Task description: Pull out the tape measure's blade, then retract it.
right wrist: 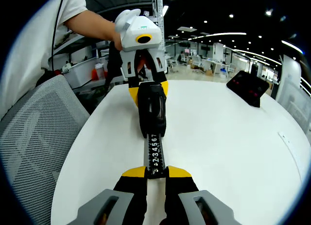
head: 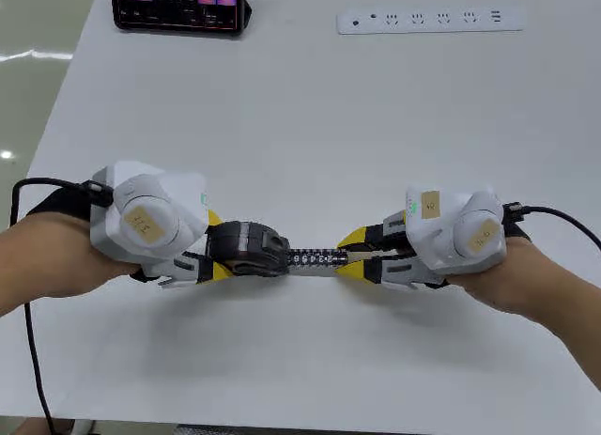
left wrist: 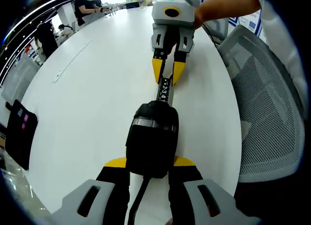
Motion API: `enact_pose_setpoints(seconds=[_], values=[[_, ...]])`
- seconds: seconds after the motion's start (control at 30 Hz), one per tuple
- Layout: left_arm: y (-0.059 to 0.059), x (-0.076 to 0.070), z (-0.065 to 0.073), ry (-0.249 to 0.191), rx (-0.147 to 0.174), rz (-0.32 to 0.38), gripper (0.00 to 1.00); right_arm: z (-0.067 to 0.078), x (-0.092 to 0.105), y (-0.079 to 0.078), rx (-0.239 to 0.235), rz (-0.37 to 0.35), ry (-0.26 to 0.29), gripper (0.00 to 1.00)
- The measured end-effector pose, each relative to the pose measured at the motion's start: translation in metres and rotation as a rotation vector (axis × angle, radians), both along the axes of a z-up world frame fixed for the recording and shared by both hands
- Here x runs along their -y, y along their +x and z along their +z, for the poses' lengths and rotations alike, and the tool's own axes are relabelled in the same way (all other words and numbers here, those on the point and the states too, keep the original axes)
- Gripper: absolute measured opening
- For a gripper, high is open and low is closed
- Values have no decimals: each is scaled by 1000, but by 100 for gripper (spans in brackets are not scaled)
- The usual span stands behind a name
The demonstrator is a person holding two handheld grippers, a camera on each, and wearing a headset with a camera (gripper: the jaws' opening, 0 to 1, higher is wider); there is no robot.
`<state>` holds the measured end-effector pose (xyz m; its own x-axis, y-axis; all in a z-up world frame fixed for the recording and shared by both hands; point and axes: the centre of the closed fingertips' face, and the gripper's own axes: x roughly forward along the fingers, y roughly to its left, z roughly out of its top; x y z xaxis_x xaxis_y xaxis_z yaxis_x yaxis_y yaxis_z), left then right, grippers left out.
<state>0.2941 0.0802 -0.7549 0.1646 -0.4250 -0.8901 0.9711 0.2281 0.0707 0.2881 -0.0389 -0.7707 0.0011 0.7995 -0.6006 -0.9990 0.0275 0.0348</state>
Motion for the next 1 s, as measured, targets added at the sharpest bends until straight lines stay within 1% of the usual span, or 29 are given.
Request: enact_pose_setpoints(seconds=[0.5,1.0], values=[[0,0,0,3,0,2,25,1,19,1,7,-1,-29,9],[1,0,0,4,2,3,25,1,42,3,14,-11,-64,9]])
